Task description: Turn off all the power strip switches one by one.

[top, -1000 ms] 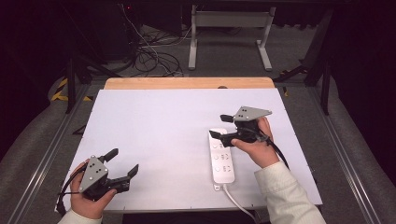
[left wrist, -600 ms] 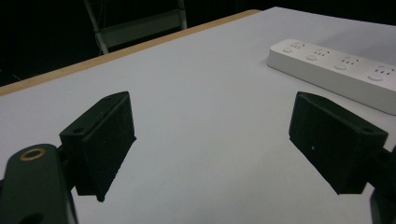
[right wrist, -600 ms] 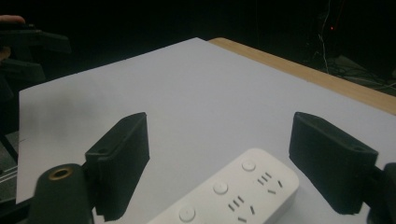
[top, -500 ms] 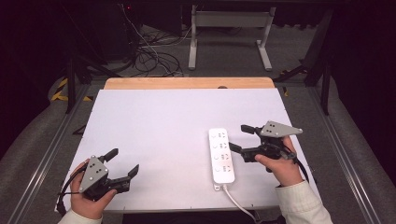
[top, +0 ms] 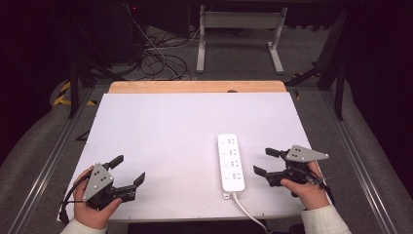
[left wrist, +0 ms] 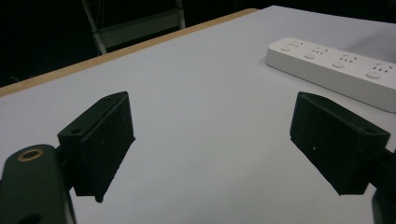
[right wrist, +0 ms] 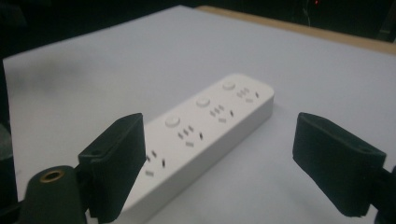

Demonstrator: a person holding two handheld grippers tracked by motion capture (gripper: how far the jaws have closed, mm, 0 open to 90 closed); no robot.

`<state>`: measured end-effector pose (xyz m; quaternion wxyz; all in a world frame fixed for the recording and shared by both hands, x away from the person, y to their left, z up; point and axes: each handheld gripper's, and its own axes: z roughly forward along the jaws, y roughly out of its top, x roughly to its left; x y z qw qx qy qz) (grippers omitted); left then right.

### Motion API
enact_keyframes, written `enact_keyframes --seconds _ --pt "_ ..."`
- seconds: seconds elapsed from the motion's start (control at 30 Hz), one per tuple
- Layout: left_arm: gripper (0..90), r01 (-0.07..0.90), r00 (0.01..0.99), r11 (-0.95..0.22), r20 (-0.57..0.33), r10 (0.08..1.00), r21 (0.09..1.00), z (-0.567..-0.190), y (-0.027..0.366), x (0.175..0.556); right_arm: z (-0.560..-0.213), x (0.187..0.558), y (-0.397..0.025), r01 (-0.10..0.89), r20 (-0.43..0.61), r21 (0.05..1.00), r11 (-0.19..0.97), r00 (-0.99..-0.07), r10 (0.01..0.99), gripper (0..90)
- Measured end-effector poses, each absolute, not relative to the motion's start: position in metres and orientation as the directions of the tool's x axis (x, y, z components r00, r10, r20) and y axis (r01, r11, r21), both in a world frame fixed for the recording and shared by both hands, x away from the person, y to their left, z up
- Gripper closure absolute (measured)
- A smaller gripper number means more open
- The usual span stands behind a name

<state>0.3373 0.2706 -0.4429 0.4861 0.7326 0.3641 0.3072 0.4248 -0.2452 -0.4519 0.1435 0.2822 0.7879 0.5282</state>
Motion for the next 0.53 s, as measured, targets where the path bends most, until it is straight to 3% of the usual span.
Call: enact_keyframes --seconds 0.37,0.53 --pt "14.2 0.245 0.547 -0.277 0.103 0.831 0.929 -0.445 0.272 0.337 -0.486 0.417 -0.26 0.384 0.116 0.876 0.292 -0.755 0.646 17.9" --pt "13.9 0.263 0.546 -0.282 0.098 0.832 0.923 -0.449 0.276 0.335 -0.485 0.418 -0.261 0.359 0.079 0.886 0.293 -0.74 0.668 17.9"
